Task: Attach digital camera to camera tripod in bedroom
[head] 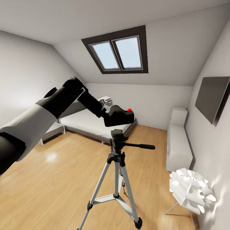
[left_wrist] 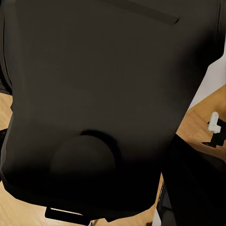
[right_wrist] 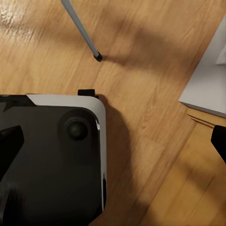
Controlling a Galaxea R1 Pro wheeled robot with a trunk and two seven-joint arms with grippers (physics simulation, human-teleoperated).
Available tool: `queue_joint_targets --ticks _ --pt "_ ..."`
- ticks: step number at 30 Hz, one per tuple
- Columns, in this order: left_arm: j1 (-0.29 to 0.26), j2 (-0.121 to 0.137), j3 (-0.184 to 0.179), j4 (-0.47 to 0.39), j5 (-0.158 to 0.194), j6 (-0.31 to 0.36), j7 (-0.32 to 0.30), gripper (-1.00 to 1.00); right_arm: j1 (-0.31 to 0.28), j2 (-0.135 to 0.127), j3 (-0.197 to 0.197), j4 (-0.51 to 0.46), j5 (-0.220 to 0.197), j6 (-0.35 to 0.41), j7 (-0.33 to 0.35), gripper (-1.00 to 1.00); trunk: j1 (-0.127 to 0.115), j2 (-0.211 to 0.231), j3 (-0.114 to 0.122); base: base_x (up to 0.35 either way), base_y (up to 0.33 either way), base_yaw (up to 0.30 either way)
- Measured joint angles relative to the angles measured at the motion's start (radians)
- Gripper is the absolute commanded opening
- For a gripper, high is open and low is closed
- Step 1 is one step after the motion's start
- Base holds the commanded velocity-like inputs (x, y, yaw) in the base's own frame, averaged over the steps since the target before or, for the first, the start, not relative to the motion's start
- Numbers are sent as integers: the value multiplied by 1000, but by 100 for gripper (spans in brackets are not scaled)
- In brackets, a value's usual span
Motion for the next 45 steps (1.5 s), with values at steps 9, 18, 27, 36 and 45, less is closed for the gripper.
queue_joint_targets --ticks 9,18,27,36,45 --pt "0 3 0 0 1 0 0 -100 -2 -1 11 -97 3 -23 5 100 0 0 0 0 0 0" --pt "0 3 0 -1 2 0 -8 -100 -1 -2 43 -223 9 -275 33 100 0 0 0 0 0 0" --pt "0 2 0 -1 2 0 -60 -100 -1 -4 151 -233 16 -557 124 100 0 0 0 0 0 0" --pt "0 6 0 -1 2 0 -60 -100 -1 -14 157 -233 16 -698 128 100 0 0 0 0 0 0" --pt "0 5 0 -1 3 0 -60 -100 -1 -16 163 -233 16 -726 129 100 0 0 0 0 0 0"
